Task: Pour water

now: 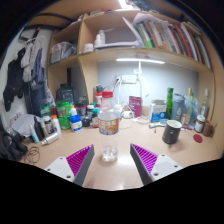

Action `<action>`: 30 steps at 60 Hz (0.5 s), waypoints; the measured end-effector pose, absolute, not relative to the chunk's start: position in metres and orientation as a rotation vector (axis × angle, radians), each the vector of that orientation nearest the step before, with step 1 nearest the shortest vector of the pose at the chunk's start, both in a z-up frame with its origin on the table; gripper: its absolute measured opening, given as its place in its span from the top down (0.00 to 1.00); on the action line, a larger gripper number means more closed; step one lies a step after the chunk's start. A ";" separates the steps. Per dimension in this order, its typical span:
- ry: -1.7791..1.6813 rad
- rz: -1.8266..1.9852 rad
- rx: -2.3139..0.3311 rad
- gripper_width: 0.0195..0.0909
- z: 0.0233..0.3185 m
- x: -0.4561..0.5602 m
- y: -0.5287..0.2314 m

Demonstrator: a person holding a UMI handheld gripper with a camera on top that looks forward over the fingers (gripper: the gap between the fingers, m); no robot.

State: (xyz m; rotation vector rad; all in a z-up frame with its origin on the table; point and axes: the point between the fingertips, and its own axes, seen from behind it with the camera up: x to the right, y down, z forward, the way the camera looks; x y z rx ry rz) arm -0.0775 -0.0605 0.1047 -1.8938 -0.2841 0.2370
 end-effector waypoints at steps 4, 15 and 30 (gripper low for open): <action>-0.318 0.216 -1.875 0.13 0.092 -0.093 -0.031; -0.300 0.176 -1.794 0.13 0.078 -0.115 0.035; -0.263 0.229 -1.793 0.51 0.050 -0.137 0.077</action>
